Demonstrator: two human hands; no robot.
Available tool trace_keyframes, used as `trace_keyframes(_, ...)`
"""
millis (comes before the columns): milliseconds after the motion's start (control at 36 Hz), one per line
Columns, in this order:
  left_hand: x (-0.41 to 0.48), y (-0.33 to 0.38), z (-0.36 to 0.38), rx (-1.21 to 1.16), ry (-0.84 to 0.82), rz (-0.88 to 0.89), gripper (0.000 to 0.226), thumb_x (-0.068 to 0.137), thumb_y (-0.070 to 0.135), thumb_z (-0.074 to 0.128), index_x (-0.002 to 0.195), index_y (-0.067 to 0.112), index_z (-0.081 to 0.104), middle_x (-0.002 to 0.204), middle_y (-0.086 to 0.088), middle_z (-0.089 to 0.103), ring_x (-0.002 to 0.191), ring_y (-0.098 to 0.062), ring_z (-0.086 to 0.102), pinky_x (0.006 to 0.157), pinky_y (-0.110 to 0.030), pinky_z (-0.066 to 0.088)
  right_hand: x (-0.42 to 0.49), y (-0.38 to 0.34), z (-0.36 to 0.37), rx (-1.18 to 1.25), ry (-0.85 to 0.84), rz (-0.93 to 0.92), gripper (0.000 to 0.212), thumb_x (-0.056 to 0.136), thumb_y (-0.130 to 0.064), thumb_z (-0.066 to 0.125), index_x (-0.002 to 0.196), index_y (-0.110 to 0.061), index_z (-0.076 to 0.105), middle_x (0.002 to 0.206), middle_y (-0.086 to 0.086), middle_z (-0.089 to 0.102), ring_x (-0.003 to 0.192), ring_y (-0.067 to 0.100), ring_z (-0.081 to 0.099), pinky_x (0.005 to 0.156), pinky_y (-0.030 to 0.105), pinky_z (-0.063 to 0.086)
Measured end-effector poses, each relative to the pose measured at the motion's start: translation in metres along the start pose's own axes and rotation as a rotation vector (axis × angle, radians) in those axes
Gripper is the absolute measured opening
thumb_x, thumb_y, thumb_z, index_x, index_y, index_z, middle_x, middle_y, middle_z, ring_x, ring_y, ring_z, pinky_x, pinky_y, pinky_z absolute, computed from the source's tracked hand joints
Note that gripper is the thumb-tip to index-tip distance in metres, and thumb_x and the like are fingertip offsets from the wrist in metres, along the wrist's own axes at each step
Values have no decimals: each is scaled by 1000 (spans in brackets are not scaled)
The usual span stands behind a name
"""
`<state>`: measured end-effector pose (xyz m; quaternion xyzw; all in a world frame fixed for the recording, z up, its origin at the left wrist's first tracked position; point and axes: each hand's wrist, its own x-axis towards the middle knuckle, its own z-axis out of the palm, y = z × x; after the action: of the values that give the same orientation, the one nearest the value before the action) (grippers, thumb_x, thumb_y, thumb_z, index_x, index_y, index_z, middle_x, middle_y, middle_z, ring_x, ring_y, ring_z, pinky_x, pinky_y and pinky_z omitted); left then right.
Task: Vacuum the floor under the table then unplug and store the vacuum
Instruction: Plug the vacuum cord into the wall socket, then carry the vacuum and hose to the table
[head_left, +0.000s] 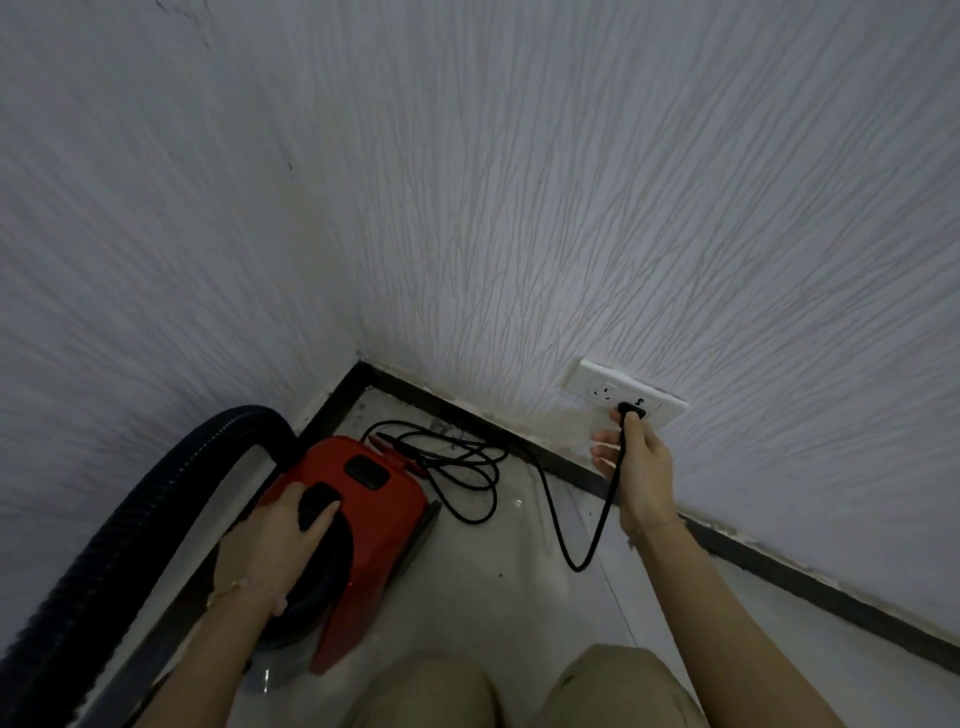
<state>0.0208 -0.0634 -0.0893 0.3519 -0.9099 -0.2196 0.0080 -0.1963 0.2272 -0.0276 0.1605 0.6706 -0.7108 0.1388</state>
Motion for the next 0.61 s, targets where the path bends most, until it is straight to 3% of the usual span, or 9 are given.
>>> trace_keyframes(83,-8,18,-14,61,-92,-78,37,89,54,47,88,17,52,66,1,59,56,-16,56,51,-32,51,-8,-10,-2,-81,6,60,21,101,-25,44,108,-13,60,78,6,66,65,13,60,55,15,53)
trace_keyframes(167,-12,35,-28,77,-245,-162,38,94,46,43,106,11,50,89,-8,64,71,-21,58,59,-32,49,-21,-20,-8,-241,-37,108,12,99,-13,48,99,-16,60,84,4,66,71,12,59,62,13,50)
trace_keyframes(222,-17,42,-39,27,-341,-219,38,97,37,43,119,7,47,107,-15,62,88,-27,60,71,-37,52,-33,-25,-13,-351,-84,145,10,95,-11,54,92,-18,60,82,-2,63,78,14,57,70,16,46)
trace_keyframes(333,-27,41,-58,-78,-449,-288,53,95,24,48,143,6,31,138,-20,45,122,-34,48,101,-43,43,-57,-37,-13,-457,-166,212,26,94,-6,53,118,-13,58,96,-2,63,90,16,56,88,29,41)
trace_keyframes(444,-38,35,-70,-123,-493,-285,59,95,20,48,148,13,22,146,-18,36,130,-32,41,110,-39,36,-74,-50,-2,-719,-200,171,36,93,-6,53,129,-6,52,121,15,59,97,23,53,88,31,39)
trace_keyframes(500,-41,32,-70,-147,-484,-296,59,95,19,48,148,14,21,149,-17,34,132,-31,39,112,-37,32,-85,-54,10,-765,-256,148,43,94,-10,54,137,-8,48,132,12,55,115,26,53,96,31,38)
trace_keyframes(556,-43,32,-70,-152,-465,-298,60,95,18,48,148,14,22,150,-15,33,134,-31,37,113,-38,30,-101,-59,32,-733,-365,99,44,94,-9,56,138,-10,48,134,8,55,124,23,51,98,26,37)
trace_keyframes(611,-45,30,-68,-148,-448,-297,60,94,19,49,148,15,23,150,-13,34,134,-31,37,113,-42,32,-119,-62,61,-682,-517,53,43,94,-5,57,136,-10,50,126,4,59,118,18,56,93,15,41)
